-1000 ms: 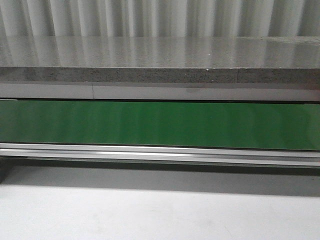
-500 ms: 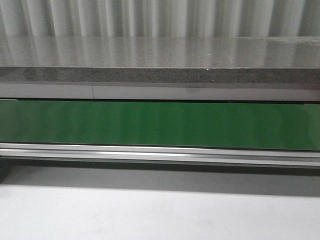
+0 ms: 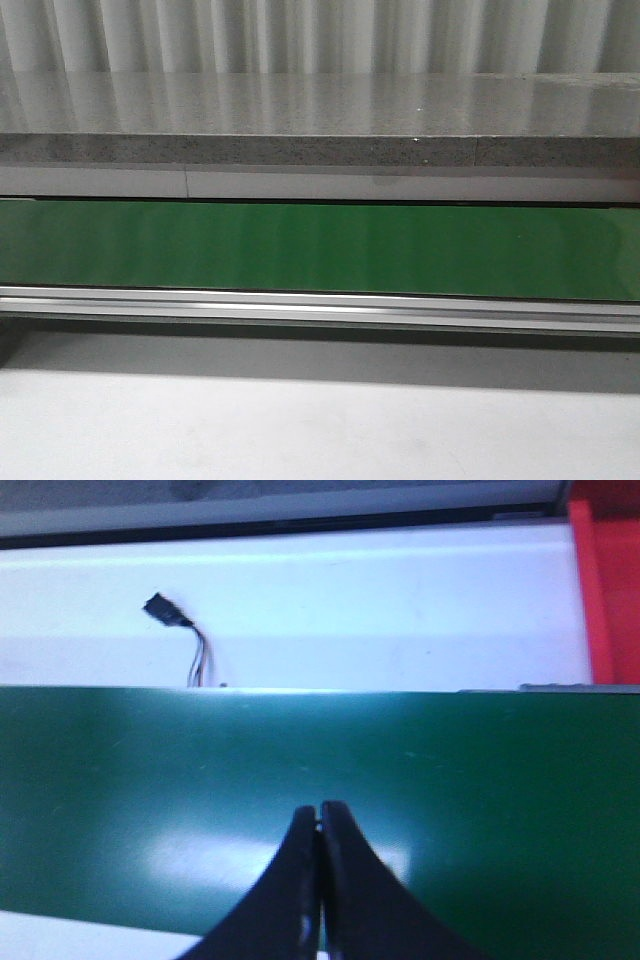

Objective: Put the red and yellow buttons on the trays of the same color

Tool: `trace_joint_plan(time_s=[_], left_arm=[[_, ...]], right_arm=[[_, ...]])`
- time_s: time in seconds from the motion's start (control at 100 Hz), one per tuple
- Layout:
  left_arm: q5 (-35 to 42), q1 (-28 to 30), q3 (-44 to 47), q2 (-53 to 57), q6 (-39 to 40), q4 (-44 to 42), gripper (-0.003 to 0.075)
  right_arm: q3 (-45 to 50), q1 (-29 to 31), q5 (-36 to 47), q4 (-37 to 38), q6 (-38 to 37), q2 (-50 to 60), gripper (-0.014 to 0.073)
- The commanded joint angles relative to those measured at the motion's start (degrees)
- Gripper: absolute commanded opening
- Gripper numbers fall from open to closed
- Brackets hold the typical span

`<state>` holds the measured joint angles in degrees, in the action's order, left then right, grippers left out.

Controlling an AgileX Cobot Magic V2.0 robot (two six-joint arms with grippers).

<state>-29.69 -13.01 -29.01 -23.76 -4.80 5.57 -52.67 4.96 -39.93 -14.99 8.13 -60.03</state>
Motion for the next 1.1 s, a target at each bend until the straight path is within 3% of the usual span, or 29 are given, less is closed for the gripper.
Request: trace_joint_plan(time_s=[0.0, 0.15, 0.36, 0.63, 0.94, 1.09], left_arm=[[4.23, -0.48, -1.41, -0.22, -0.02, 0.80, -0.0020], [4.23, -0.48, -1.41, -0.22, -0.02, 0.80, -0.0020], [4.23, -0.48, -1.41, -0.22, -0.02, 0.80, -0.0020], [5.91, -0.48, -1.41, -0.22, -0.02, 0.90, -0.0020], [6.97, -0.24, -5.62, -6.20, 0.73, 0.21, -0.0020], [5.99, -0.24, -12.33, -15.16, 9.06, -6.27, -0.0020]], right_arm=[[3.04, -3.01, 5.68, -0.76, 2.68, 5.68, -0.0067], [11.22, -6.45, 8.35, -0.76, 4.91, 15.05, -0.0067], [20.01, -6.82, 8.13, -0.76, 4.91, 31.23, -0.0067], [23.61, -6.82, 4.81, -0.76, 4.91, 48.42, -0.0067], [23.61, -6.82, 4.48, -0.76, 4.91, 51.46, -0.0067], [23.61, -6.82, 4.48, -0.76, 4.91, 51.46, -0.0067]])
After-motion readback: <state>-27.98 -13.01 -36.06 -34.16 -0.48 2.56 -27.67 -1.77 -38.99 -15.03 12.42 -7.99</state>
